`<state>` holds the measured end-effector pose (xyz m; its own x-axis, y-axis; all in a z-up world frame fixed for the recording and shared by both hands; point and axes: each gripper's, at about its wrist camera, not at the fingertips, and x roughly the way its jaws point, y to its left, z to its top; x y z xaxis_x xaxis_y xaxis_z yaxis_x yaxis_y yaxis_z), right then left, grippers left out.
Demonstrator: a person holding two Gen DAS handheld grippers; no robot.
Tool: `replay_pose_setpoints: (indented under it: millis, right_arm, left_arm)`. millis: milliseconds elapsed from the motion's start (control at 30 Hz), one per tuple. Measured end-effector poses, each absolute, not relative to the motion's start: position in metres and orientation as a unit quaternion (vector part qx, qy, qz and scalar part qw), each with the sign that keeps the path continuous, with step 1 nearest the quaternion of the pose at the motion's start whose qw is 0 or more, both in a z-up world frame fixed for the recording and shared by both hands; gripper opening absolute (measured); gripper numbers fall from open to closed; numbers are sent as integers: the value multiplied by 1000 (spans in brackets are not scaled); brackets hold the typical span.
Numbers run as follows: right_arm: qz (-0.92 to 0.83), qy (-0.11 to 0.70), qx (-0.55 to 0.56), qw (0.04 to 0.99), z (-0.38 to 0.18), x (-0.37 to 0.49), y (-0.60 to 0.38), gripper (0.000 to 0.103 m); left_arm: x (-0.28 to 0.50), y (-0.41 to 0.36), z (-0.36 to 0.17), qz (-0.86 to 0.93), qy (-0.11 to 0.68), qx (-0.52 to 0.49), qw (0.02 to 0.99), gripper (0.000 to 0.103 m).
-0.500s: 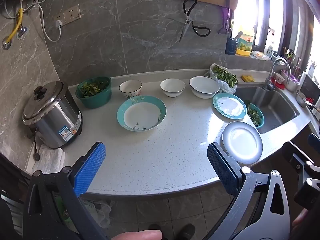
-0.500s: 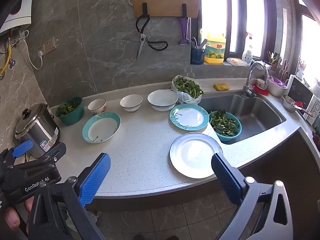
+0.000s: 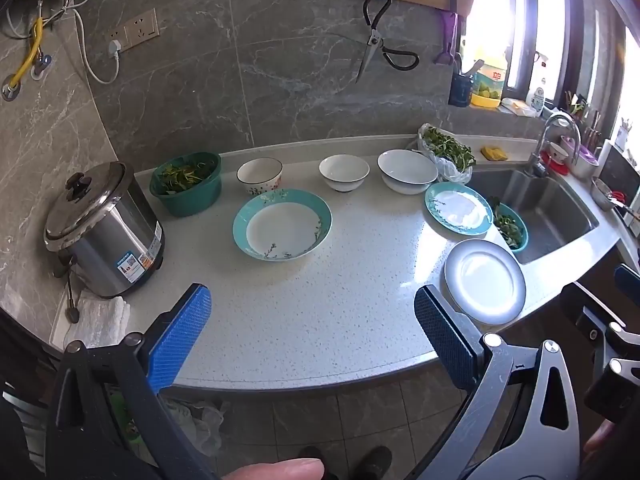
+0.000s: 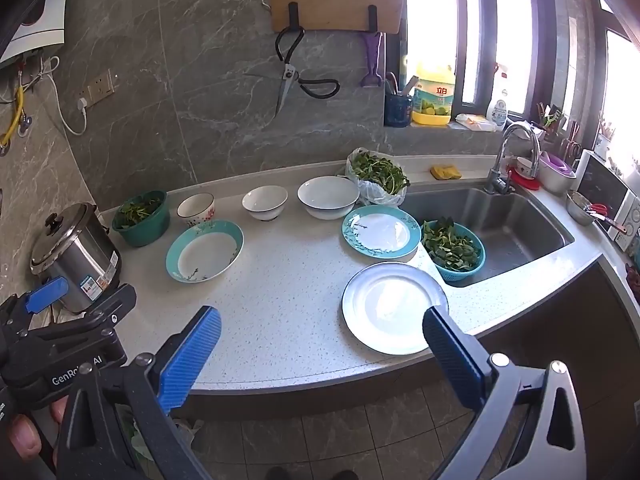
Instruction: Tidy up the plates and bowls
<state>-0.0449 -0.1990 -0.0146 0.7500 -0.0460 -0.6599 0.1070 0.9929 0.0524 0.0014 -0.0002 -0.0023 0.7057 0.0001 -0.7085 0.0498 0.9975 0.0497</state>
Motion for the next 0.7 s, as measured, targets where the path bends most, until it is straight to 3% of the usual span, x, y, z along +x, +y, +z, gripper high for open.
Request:
replay_pose_setpoints:
  millis: [700]
  right_arm:
    - [-41,353,44,934,-19,-45,-198,103]
  left_arm:
    - [2,-1,-5,-12,384,34,923,103]
